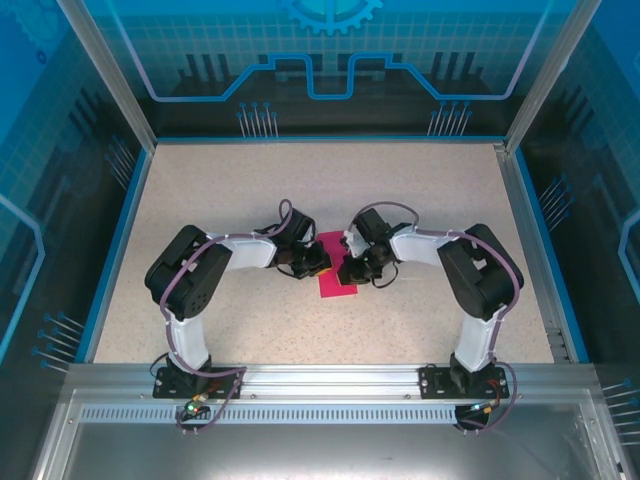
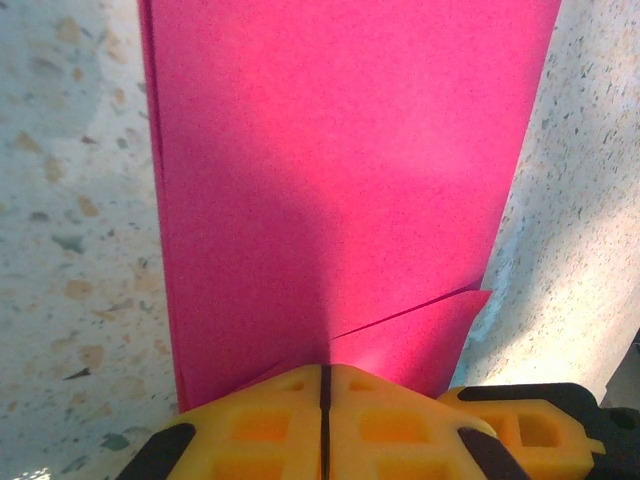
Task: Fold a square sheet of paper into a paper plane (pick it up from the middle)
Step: Fold the triangle a second time at the center of the table.
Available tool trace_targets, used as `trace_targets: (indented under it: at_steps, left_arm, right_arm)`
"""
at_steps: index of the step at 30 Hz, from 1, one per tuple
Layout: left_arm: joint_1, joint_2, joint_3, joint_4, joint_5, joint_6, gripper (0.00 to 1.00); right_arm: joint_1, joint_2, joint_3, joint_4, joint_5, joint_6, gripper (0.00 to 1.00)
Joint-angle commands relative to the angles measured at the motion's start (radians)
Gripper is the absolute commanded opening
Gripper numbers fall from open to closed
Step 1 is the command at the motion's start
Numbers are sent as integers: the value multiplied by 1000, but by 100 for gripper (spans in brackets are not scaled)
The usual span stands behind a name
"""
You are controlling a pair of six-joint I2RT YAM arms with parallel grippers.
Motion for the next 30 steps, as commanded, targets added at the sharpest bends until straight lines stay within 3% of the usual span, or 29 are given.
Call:
trace_targets:
  at_steps: [1,10,16,30]
  left_arm:
    - [2,63,-1,-98,-104,-3,10]
    - [2,65,0,-101,-102,5,10]
    - [2,60,0,-100,-101,10,10]
    - [2,60,-5,-94,-100,5,10]
  right_arm:
    - [-14,-37,-77,-59,-4,10,9]
    - [-56,-168,-225,-46,-21,13,9]
    - [-54,-230,-172,-28,-25,31,10]
    - [-14,4,56,-62,44,29,9]
